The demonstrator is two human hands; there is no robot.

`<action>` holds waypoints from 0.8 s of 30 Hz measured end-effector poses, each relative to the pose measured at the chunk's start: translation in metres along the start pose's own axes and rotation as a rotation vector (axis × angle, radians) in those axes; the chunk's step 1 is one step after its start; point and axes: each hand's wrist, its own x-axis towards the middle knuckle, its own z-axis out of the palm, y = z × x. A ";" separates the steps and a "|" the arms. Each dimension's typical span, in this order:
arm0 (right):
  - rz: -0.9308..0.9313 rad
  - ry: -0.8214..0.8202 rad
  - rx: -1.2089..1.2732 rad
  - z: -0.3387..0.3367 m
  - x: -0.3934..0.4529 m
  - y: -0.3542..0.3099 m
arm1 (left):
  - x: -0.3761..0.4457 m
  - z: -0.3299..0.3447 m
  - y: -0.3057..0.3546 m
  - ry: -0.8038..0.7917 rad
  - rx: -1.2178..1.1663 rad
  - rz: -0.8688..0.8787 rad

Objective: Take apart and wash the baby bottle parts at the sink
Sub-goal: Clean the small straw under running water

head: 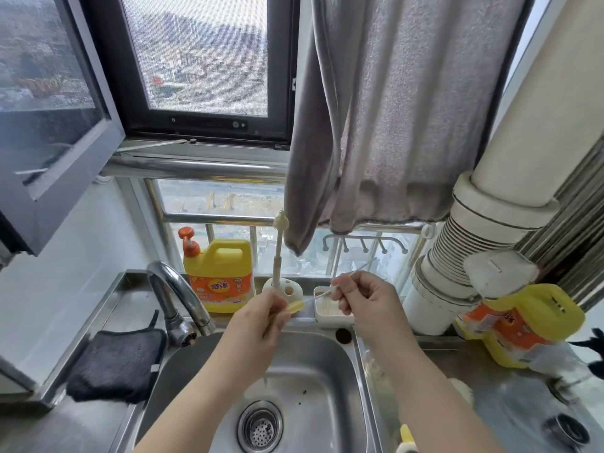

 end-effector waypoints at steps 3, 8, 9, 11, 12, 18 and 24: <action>0.015 -0.001 -0.013 0.000 -0.002 0.002 | 0.001 0.004 -0.003 0.020 0.034 0.024; 0.033 -0.056 -0.053 0.002 -0.006 0.003 | 0.001 0.007 -0.003 -0.041 0.025 0.068; 0.025 0.006 -0.016 -0.003 -0.002 -0.001 | 0.001 0.006 -0.003 -0.036 0.010 0.068; 0.019 0.007 -0.029 -0.006 -0.002 -0.003 | 0.002 0.006 -0.003 -0.028 -0.005 0.052; 0.019 -0.052 -0.071 -0.002 -0.006 -0.002 | 0.002 0.006 -0.004 -0.026 -0.015 0.032; 0.025 0.020 -0.032 -0.004 -0.004 -0.001 | -0.005 0.013 -0.008 -0.046 -0.051 0.037; 0.021 -0.106 -0.174 0.005 -0.017 0.003 | -0.005 0.013 -0.008 0.000 -0.023 0.054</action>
